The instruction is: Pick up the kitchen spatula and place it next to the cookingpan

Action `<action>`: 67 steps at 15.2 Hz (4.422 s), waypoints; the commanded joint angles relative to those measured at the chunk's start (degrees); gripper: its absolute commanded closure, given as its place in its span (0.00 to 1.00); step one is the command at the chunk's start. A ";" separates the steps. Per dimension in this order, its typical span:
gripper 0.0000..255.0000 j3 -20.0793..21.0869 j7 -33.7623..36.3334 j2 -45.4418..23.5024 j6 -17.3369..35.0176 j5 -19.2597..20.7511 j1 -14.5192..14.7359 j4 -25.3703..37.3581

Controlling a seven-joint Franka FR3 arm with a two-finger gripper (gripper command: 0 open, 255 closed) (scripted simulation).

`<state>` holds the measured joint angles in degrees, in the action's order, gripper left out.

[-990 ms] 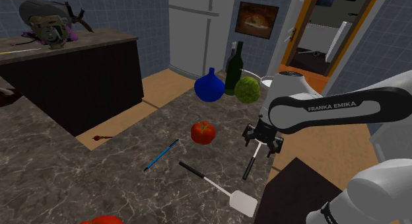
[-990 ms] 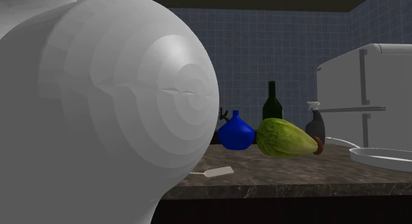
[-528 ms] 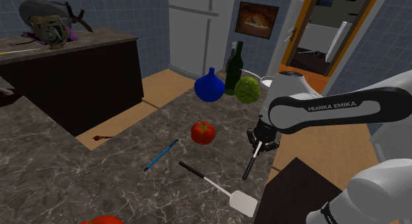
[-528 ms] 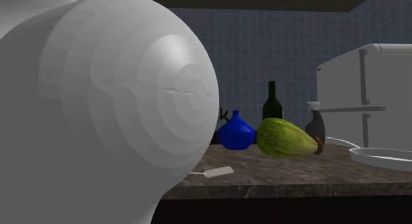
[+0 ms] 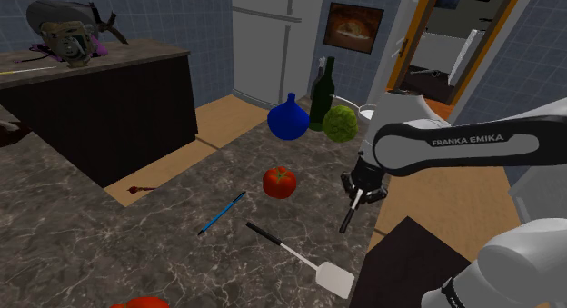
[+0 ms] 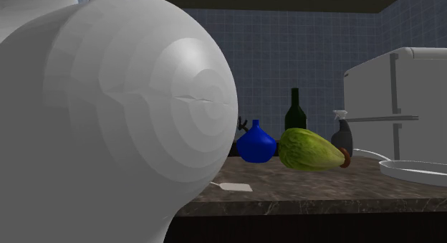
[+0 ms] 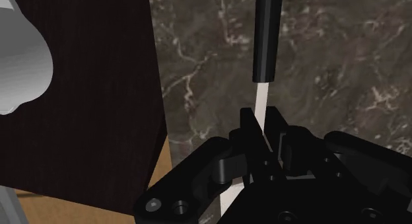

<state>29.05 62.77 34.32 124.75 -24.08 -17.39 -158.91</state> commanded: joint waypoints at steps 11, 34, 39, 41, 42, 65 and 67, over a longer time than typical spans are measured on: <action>1.00 -3.27 0.64 5.39 -11.43 2.47 -0.35 6.01; 1.00 -17.77 -15.88 -10.11 -13.70 16.04 -12.93 21.40; 1.00 -21.00 -20.36 -17.79 -13.23 18.77 -15.86 28.19; 1.00 -22.16 -22.04 -21.01 -13.29 19.64 -16.88 31.34; 1.00 -22.71 -22.86 -22.65 -13.38 20.01 -17.36 33.01; 1.00 -28.62 -33.89 -51.18 -14.71 22.24 -23.52 62.40; 1.00 -28.62 -33.93 -51.59 -13.32 22.22 -23.52 61.41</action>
<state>0.47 28.98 -17.16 110.55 -1.84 -40.83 -96.75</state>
